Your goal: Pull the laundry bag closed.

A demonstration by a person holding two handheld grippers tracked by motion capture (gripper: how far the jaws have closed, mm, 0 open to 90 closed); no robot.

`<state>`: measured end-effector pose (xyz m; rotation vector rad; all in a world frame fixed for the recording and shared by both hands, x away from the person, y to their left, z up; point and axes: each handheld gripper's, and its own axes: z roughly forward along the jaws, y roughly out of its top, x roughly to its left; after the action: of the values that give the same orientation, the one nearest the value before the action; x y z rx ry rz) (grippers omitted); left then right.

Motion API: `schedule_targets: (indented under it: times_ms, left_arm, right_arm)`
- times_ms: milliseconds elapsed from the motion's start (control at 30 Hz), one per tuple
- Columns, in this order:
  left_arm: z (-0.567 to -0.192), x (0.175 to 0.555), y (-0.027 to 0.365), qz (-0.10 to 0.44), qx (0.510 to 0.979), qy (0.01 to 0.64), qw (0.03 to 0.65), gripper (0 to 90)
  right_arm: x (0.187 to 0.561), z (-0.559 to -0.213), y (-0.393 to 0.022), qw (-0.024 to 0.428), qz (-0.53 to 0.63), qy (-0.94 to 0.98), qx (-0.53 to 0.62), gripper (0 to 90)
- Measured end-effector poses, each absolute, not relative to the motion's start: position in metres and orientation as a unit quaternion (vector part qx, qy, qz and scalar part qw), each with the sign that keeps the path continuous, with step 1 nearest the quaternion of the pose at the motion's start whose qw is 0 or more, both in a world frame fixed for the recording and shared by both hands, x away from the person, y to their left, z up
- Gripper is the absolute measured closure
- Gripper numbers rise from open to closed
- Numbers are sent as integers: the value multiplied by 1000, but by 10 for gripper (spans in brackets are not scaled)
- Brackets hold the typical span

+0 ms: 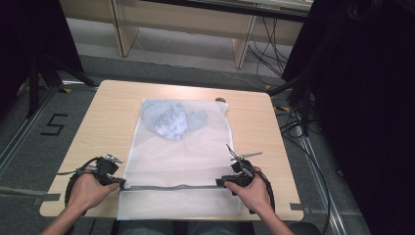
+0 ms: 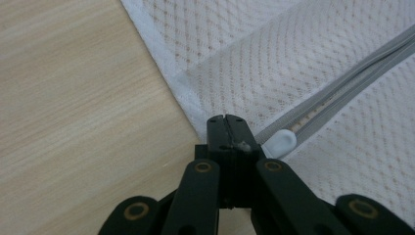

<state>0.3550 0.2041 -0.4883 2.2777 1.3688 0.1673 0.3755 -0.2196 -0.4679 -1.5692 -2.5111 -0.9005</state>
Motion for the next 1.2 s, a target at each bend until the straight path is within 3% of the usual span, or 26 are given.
schedule_targets:
  times_ms: [333, 667, 800, 1200]
  left_arm:
    - [-490, 357, 199, 63, 837, 496, 224, 900]
    - [-490, 358, 202, 56, 835, 498, 226, 900]
    - [-490, 358, 200, 60, 832, 503, 224, 900]
    - [-490, 362, 203, 65, 831, 508, 218, 900]
  right_arm:
    - [375, -461, -193, 39, -312, -815, -487, 676]
    - [385, -458, -103, 117, -323, -835, -430, 761]
    - [391, -467, -77, 123, -328, -847, -399, 776]
    - [390, -480, -36, 142, -326, -856, -375, 754]
